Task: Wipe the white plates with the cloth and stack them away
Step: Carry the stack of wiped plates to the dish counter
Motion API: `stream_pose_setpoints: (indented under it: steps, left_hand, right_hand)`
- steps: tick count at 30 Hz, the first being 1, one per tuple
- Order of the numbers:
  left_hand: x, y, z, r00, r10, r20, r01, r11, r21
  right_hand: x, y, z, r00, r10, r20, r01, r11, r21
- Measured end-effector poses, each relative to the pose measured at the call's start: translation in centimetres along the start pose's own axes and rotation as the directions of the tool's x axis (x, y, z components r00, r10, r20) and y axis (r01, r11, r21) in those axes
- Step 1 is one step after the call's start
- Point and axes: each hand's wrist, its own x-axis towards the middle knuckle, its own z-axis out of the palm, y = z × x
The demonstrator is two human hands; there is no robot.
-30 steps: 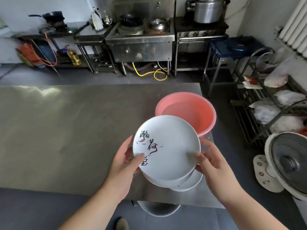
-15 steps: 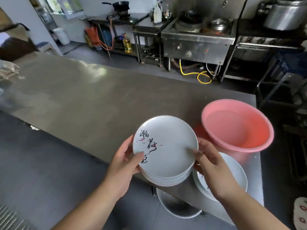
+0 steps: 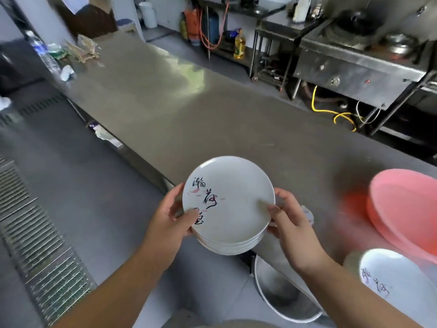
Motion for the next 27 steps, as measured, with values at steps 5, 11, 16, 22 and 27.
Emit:
stream_pose_setpoints:
  steps: [5,11,16,22,27]
  left_hand:
    - [-0.3,0.9,-7.9,0.993,0.03,-0.111,-0.033,0.999,-0.031]
    - [-1.3,0.8,-17.4,0.962,0.013,-0.272,-0.049,0.991,-0.126]
    - [-3.0,1.1,-23.0,0.921,0.004,-0.39,-0.068,0.986,-0.15]
    - [-4.0,1.2,-27.9,0.842,-0.027,-0.538,-0.076,0.983,-0.169]
    - [-2.5,1.6,-31.8,0.798,-0.041,-0.601,-0.096,0.976,-0.194]
  right_hand:
    - [2.7,0.8,8.5,0.997,0.025,0.075,-0.029,0.998,0.049]
    - [5.3,1.7,18.2,0.975,0.071,0.209,-0.071,0.997,-0.006]
    - [7.3,2.6,25.0,0.938,0.097,0.333,-0.072,0.994,-0.087]
    - [9.8,3.2,31.4,0.896,0.105,0.432,-0.046,0.988,-0.146]
    - [13.3,3.3,36.6,0.854,0.105,0.51,-0.024,0.986,-0.163]
